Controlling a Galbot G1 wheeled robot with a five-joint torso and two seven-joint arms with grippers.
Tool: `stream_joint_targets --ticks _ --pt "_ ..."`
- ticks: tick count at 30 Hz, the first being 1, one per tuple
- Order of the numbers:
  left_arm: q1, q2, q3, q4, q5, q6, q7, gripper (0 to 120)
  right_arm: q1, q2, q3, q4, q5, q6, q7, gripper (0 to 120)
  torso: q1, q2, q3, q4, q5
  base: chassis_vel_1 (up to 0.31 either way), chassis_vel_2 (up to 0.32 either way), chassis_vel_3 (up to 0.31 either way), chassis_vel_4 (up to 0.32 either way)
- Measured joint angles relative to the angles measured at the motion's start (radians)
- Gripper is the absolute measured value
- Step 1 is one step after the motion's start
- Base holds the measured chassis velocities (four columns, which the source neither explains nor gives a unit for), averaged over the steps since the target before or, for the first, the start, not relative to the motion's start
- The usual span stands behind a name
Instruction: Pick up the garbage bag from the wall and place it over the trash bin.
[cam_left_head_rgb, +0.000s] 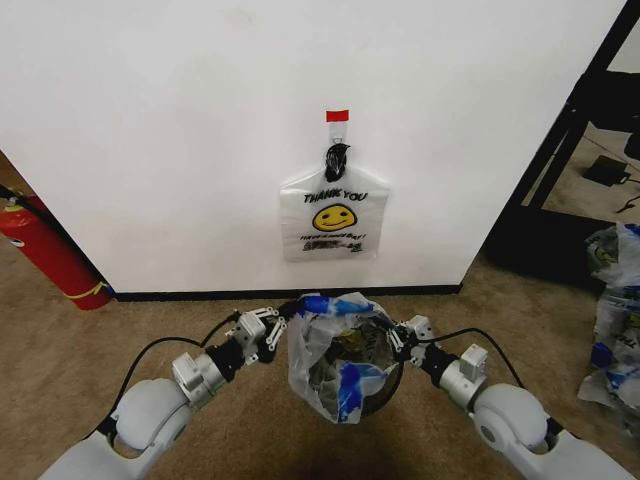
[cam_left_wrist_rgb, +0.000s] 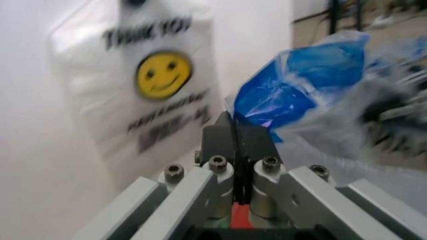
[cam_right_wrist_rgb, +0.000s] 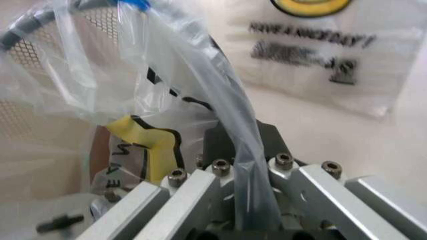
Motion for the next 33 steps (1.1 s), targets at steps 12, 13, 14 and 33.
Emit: stream_joint_targets --ticks 12,13,14,33 --pt "0.033 -0.019 0.004 0.010 0.044 0.068 -0.014 0 0.014 0.017 0.033 -0.082 0.179 0.109 -0.194 0 0.000 0.000 0.000 0.0000 -0.0001 0.000 0.000 0.000 0.000" --pt "0.033 -0.019 0.004 0.010 0.044 0.068 -0.014 0 0.014 0.017 0.033 -0.082 0.179 0.109 -0.194 0 0.000 0.000 0.000 0.0000 -0.0001 0.000 0.000 0.000 0.000" --pt "0.039 -0.021 0.003 0.008 0.046 0.067 -0.007 0 0.018 0.020 0.028 -0.088 0.193 0.116 -0.193 0 0.000 0.000 0.000 0.0000 -0.0001 0.000 0.000 0.000 0.000" --pt "0.046 -0.135 -0.034 0.048 -0.054 -0.063 -0.081 45 0.030 0.134 -0.130 -0.046 0.260 0.249 0.235 0 0.000 0.000 0.000 0.0000 -0.0001 0.000 0.000 0.000 0.000"
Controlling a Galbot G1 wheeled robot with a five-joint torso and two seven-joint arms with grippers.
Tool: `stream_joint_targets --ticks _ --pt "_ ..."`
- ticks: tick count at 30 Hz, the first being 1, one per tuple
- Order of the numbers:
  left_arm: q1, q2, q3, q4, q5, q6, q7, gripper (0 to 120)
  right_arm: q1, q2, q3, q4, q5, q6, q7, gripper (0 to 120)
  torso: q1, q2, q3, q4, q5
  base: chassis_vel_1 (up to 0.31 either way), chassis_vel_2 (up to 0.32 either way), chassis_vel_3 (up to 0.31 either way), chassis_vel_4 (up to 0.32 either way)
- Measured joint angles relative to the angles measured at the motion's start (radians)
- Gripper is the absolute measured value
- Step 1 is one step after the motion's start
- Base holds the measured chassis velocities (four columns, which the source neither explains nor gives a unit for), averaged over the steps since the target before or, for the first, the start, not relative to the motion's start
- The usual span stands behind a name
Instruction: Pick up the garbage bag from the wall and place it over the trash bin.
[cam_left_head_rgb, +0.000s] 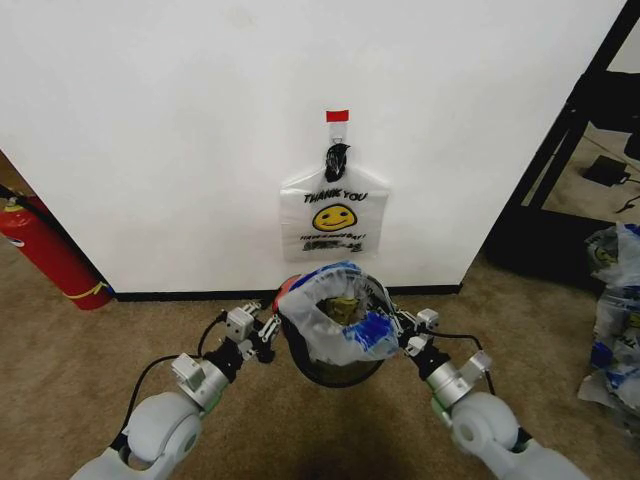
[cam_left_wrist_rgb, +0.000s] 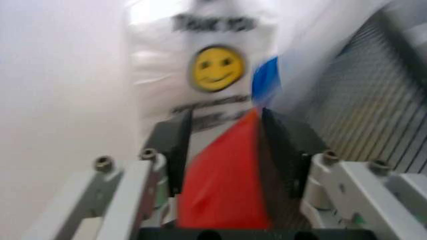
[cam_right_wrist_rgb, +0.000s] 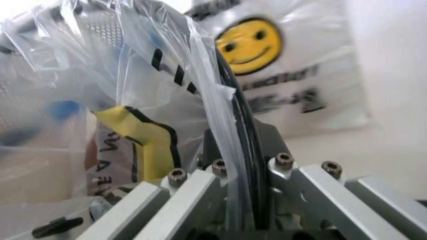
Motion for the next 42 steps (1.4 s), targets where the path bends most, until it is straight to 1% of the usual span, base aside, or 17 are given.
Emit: stream_joint_targets --ticks 2,4,5,7,8,9,11,12,14,16,18,20,22,24,30,34,42 --pt "0.007 -0.017 -0.011 0.015 0.018 0.028 -0.065 56 -0.007 0.018 -0.014 0.014 -0.007 0.012 0.083 0 0.000 0.000 0.000 -0.0001 0.0000 0.000 0.000 0.000 0.000" --pt "0.012 -0.022 -0.013 0.020 0.025 0.041 -0.089 58 -0.008 0.023 -0.018 0.019 -0.007 0.015 0.107 0 0.000 0.000 0.000 -0.0001 -0.0001 0.000 0.000 0.000 0.000" --pt "0.021 -0.031 -0.016 0.033 0.038 0.079 -0.162 65 -0.011 0.037 -0.025 0.030 -0.009 0.023 0.156 0 0.000 0.000 0.000 0.0000 0.0000 0.000 0.000 0.000 0.000" --pt "0.031 -0.043 -0.016 0.040 0.038 0.111 -0.246 71 -0.012 0.055 -0.032 0.039 -0.018 0.035 0.209 0 0.000 0.000 0.000 0.0000 -0.0002 0.000 0.000 0.000 0.000" --pt "0.042 -0.055 -0.014 0.036 0.017 0.126 -0.318 77 -0.012 0.075 -0.041 0.045 -0.037 0.048 0.269 0 0.000 0.000 0.000 0.0000 -0.0003 0.000 0.000 0.000 0.000" --pt "0.049 -0.059 -0.014 0.029 0.004 0.129 -0.340 80 -0.012 0.082 -0.045 0.047 -0.045 0.052 0.291 0 0.000 0.000 0.000 0.0001 -0.0002 0.000 0.000 0.000 0.000" --pt "0.073 -0.073 -0.011 -0.015 -0.046 0.130 -0.392 88 -0.012 0.111 -0.060 0.049 -0.079 0.073 0.380 0 0.000 0.000 0.000 0.0001 0.0000 0.000 0.000 0.000 0.000" --pt "0.073 -0.073 -0.011 -0.015 -0.046 0.130 -0.392 88 -0.012 0.111 -0.060 0.049 -0.079 0.073 0.380 0 0.000 0.000 0.000 0.0001 0.0000 0.000 0.000 0.000 0.000" --pt "0.109 -0.089 -0.004 -0.076 -0.096 0.131 -0.448 95 -0.012 0.143 -0.080 0.048 -0.122 0.101 0.482 0 0.000 0.000 0.000 -0.0003 0.0001 0.000 0.000 0.000 0.000" --pt "0.169 -0.100 0.006 -0.183 -0.159 0.134 -0.477 103 -0.013 0.174 -0.099 0.032 -0.180 0.127 0.565 0 0.000 0.000 0.000 0.0000 0.0002 0.000 0.000 0.000 0.000" --pt "0.230 -0.109 0.020 -0.282 -0.222 0.144 -0.485 108 -0.013 0.201 -0.113 0.009 -0.235 0.146 0.620 0 0.000 0.000 0.000 0.0000 0.0003 0.000 0.000 0.000 0.000" --pt "0.249 -0.111 0.025 -0.311 -0.241 0.149 -0.485 109 -0.012 0.209 -0.117 0.002 -0.251 0.151 0.636 0 0.000 0.000 0.000 0.0001 0.0002 0.000 0.000 0.000 0.000" --pt "0.303 -0.123 0.051 -0.392 -0.295 0.161 -0.472 112 -0.005 0.238 -0.135 -0.023 -0.299 0.166 0.691 0 0.000 0.000 0.000 0.0001 0.0005 0.000 0.000 0.000 0.000" --pt "0.328 -0.140 0.081 -0.421 -0.317 0.167 -0.444 113 -0.003 0.263 -0.150 -0.039 -0.325 0.172 0.720 0 0.000 0.000 0.000 0.0002 0.0000 0.000 0.000 0.000 0.000" --pt "0.313 -0.191 0.162 -0.404 -0.324 0.182 -0.383 114 -0.002 0.316 -0.184 -0.074 -0.363 0.191 0.739 0 0.000 0.000 0.000 0.0000 -0.0001 0.000 0.000 0.000 0.000" --pt "0.275 -0.228 0.232 -0.381 -0.377 0.208 -0.325 110 0.011 0.340 -0.204 -0.108 -0.360 0.212 0.711 0 0.000 0.000 0.000 0.0000 0.0002 0.000 0.000 0.000 0.000" --pt "0.202 -0.249 0.265 -0.322 -0.379 0.222 -0.302 98 0.032 0.338 -0.227 -0.127 -0.340 0.218 0.682 0 0.000 0.000 0.000 0.0000 0.0001 0.000 0.000 0.000 0.000"
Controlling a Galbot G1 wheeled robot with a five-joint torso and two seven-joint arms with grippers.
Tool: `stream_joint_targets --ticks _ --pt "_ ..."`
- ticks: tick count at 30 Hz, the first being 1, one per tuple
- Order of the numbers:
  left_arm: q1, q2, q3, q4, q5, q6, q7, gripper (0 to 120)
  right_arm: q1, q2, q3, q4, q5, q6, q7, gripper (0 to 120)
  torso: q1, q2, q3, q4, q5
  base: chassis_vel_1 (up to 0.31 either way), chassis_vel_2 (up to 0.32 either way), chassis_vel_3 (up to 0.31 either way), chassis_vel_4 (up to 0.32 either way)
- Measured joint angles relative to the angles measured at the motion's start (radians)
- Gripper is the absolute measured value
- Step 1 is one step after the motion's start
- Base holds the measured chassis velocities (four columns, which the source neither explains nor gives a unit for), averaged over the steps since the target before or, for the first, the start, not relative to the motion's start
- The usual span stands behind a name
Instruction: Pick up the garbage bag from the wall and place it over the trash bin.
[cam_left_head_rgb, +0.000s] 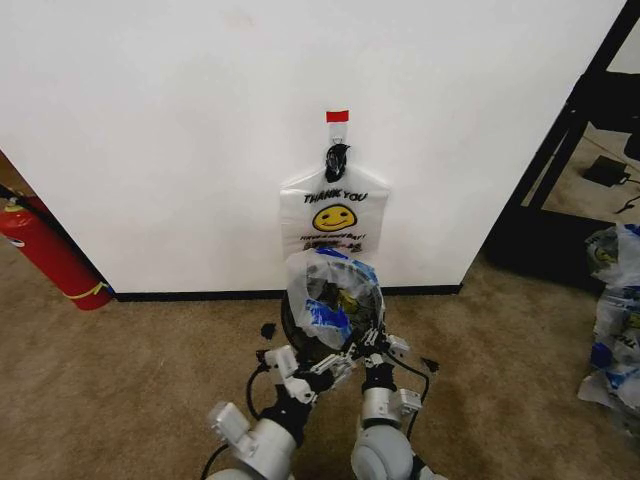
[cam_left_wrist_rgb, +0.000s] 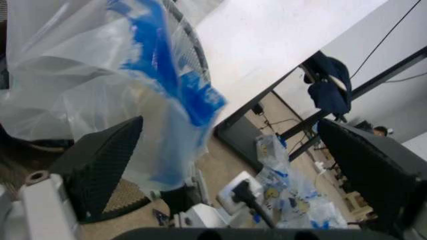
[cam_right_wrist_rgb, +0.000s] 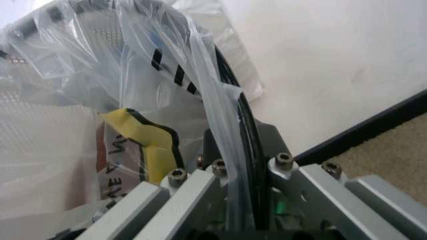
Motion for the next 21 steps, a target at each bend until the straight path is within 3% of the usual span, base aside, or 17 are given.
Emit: stream_joint_targets --ticks 15,21 --pt "-0.094 0.007 -0.020 0.078 -0.020 0.004 -0.009 93 -0.004 -0.038 -0.005 0.029 0.020 -0.011 -0.019 0 0.000 0.000 0.000 -0.0001 -0.0001 0.000 0.000 0.000 0.000" --pt "-0.087 0.002 -0.011 0.081 -0.014 0.002 0.000 80 -0.007 -0.039 -0.002 0.040 0.020 -0.018 -0.020 0 0.000 0.000 0.000 0.0000 0.0000 0.000 0.000 0.000 0.000"
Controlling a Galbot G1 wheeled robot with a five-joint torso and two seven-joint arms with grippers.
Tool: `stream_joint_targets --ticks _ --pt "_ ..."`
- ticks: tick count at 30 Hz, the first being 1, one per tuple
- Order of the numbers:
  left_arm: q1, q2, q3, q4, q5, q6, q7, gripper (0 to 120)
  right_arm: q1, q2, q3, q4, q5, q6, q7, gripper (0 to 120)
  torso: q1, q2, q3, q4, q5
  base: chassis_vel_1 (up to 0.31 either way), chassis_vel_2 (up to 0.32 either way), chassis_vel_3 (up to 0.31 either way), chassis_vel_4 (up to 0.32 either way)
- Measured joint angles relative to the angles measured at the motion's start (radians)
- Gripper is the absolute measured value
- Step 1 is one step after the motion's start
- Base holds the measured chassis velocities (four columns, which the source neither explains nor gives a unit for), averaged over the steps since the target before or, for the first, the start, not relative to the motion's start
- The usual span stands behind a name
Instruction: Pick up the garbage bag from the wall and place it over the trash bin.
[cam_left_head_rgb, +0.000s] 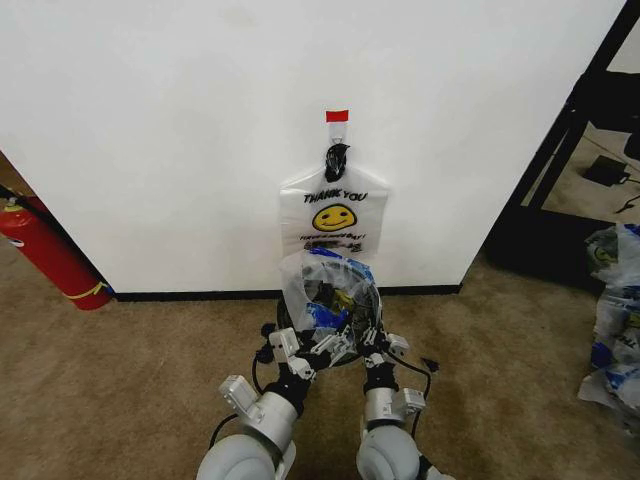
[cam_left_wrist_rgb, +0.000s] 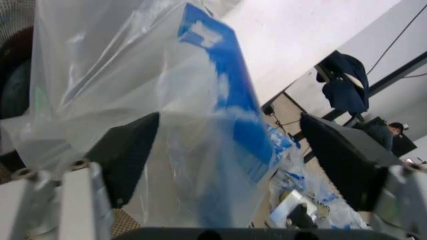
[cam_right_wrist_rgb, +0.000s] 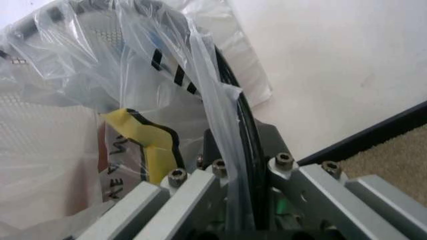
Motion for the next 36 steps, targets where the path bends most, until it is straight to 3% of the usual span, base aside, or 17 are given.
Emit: stream_joint_targets --ticks 9,16,17,21,22,23,27,31,36 --pt "0.016 0.003 -0.005 -0.004 0.017 -0.004 0.028 46 -0.001 0.001 0.002 0.028 0.005 -0.014 0.005 0 0.000 0.000 0.000 0.0000 0.0000 0.000 0.000 0.000 0.000" --pt "0.019 0.004 -0.011 -0.004 0.025 -0.014 0.039 27 -0.003 -0.003 0.003 0.042 0.005 -0.018 0.007 0 0.000 0.000 0.000 0.0000 0.0000 0.000 0.000 0.000 0.000" --pt "0.020 0.004 -0.012 -0.004 0.025 -0.016 0.040 18 -0.004 -0.005 0.003 0.045 0.006 -0.019 0.007 0 0.000 0.000 0.000 -0.0001 -0.0001 0.000 0.000 0.000 0.000" --pt "0.021 0.004 -0.013 -0.005 0.025 -0.017 0.042 15 -0.005 -0.007 0.003 0.047 0.006 -0.020 0.008 0 0.000 0.000 0.000 -0.0001 -0.0001 0.000 0.000 0.000 0.000" --pt "0.025 0.005 -0.014 -0.007 0.025 -0.018 0.046 3 -0.005 -0.009 0.005 0.053 0.009 -0.022 0.008 0 0.000 0.000 0.000 0.0000 -0.0001 0.000 0.000 0.000 0.000" --pt "0.028 0.007 -0.015 -0.009 0.025 -0.019 0.050 0 -0.005 -0.010 0.008 0.056 0.011 -0.024 0.008 0 0.000 0.000 0.000 0.0000 0.0000 0.000 0.000 0.000 0.000" --pt "0.042 0.014 -0.017 -0.015 0.025 -0.028 0.076 0 -0.001 -0.013 0.020 0.068 0.026 -0.030 0.010 0 0.000 0.000 0.000 -0.0002 -0.0001 0.000 0.000 0.000 0.000" --pt "0.089 0.053 -0.035 -0.030 0.035 -0.070 0.189 0 0.027 -0.033 0.068 0.121 0.142 -0.066 0.012 0 0.000 0.000 0.000 0.0002 0.0001 0.000 0.000 0.000 0.000" --pt "0.088 0.078 -0.052 -0.008 0.041 -0.086 0.203 0 0.031 -0.078 0.106 0.191 0.283 -0.114 -0.035 0 0.000 0.000 0.000 0.0001 0.0001 0.000 0.000 0.000 0.000"
